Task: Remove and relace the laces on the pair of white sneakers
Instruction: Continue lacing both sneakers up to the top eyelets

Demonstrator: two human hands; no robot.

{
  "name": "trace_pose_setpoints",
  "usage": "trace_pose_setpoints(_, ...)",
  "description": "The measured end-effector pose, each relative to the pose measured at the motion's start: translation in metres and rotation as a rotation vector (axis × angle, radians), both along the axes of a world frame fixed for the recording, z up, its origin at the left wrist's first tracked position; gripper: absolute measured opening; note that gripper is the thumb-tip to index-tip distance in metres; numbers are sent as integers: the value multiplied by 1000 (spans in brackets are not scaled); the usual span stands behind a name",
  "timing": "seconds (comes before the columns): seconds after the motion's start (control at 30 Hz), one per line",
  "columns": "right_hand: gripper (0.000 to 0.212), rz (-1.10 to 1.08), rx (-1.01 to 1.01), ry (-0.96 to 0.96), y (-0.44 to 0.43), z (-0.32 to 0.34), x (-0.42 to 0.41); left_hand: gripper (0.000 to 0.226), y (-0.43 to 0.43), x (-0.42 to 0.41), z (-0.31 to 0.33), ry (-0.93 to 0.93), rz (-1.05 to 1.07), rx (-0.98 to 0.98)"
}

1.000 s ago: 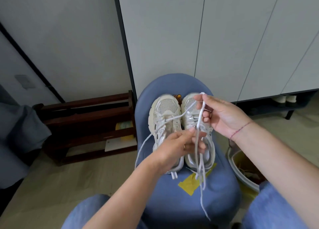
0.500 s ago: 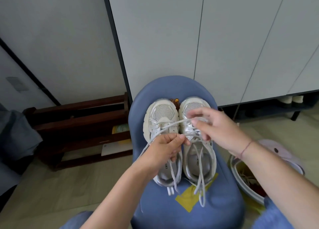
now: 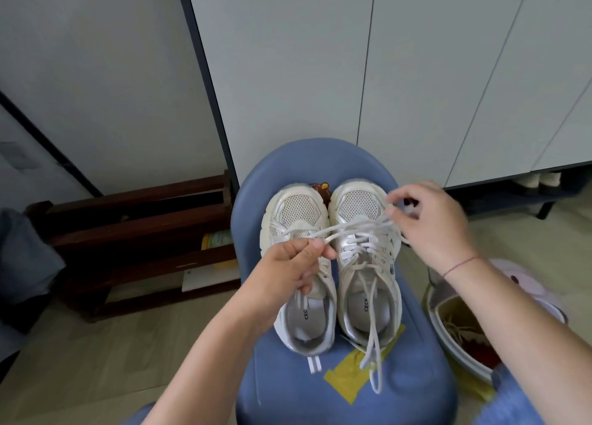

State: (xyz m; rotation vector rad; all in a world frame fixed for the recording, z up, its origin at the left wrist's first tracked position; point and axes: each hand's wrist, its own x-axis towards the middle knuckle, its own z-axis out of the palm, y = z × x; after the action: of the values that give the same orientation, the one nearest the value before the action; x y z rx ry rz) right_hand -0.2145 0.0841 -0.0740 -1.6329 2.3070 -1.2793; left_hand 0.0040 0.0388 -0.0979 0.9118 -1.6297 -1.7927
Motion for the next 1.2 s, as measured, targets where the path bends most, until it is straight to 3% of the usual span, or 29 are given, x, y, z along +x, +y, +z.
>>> trace_pose_setpoints(0.1,20,437,110,-136,9,4,43,28,2,-2,2,10,-4,-5)
trace_pose_setpoints(0.17,15,558,165,-179,10,2,57,27,3,-2,4,23,1,6)
trace_pose_setpoints(0.23,6,489,110,-169,6,1,52,27,2,0,5,8,18,7)
trace_pose_setpoints(0.4,9,205,19,-129,-1,-2,22,29,-1,6,7,-11,58,-24)
trace_pose_setpoints(0.63,25,511,134,-134,2,-4,54,21,1,-3,5,-112,191,-184)
trace_pose_setpoints(0.8,9,435,71,-186,-6,-6,53,21,1,-6,-1,-129,345,-194)
trace_pose_setpoints(0.93,8,332,135,-89,-21,-13,44,27,-2,-7,-9,-162,505,-183)
trace_pose_setpoints(1.2,5,338,246,51,-29,-27,50,26,-8,-13,0,-170,369,35)
